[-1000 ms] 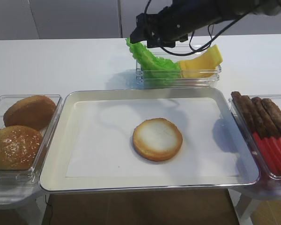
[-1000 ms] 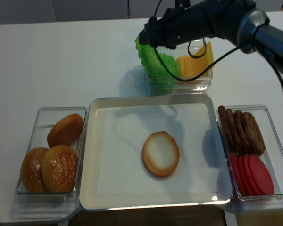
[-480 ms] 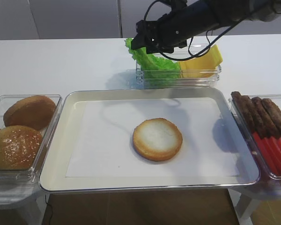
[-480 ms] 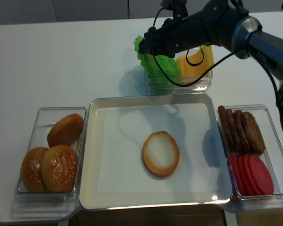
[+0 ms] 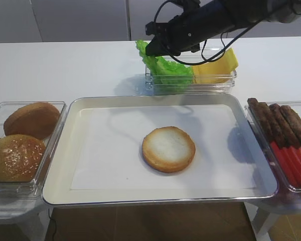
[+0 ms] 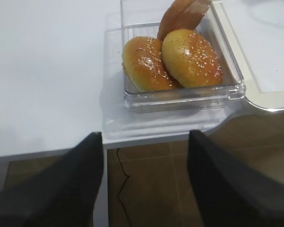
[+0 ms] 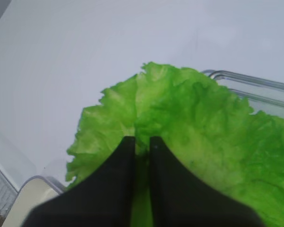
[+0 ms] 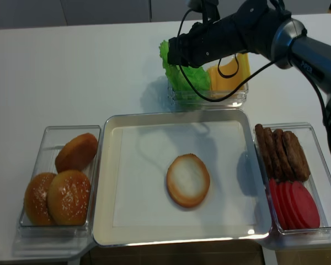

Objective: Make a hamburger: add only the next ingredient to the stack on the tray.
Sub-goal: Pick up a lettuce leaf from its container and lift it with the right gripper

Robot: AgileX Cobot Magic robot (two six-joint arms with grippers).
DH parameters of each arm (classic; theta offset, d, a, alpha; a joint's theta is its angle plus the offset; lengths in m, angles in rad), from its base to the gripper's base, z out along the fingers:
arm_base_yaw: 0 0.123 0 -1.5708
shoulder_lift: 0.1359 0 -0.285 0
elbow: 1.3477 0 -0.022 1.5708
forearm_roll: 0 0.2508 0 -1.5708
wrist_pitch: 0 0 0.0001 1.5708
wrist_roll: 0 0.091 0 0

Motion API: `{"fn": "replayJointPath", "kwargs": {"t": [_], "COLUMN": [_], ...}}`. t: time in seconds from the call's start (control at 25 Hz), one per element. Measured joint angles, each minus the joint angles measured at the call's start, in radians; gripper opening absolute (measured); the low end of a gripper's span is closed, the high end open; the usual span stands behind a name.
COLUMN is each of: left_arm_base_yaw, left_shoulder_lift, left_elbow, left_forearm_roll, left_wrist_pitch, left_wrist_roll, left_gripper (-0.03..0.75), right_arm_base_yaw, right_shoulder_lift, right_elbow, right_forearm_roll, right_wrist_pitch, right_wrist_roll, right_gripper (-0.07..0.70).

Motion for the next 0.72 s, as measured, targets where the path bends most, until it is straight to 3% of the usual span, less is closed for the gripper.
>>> {"fn": "replayJointPath", "kwargs": {"t": [0.16, 0.52, 0.72], "left_arm_base_yaw": [0.0, 0.0, 0.0], "left_shoulder_lift": [0.0, 0.0, 0.0], "left_elbow": [0.0, 0.0, 0.0], "left_forearm_roll": [0.0, 0.0, 0.0], "left_wrist_pitch": [0.0, 0.0, 0.0], "left_wrist_roll": [0.0, 0.0, 0.0], "left_gripper": [0.419, 0.419, 0.419], "right_arm_base_yaw": [0.0, 0.0, 0.0], "right_shoulder_lift": [-0.002, -0.054, -0.086], "right_elbow": [0.0, 0.0, 0.0], "right_forearm_roll": [-0.015, -0.157, -0.179], "right_wrist_pitch": [0.008, 0.019, 0.023], "right_wrist_roll": [0.0, 0.083, 0.105], "right_gripper": [0.046, 0.038, 0.037]}}
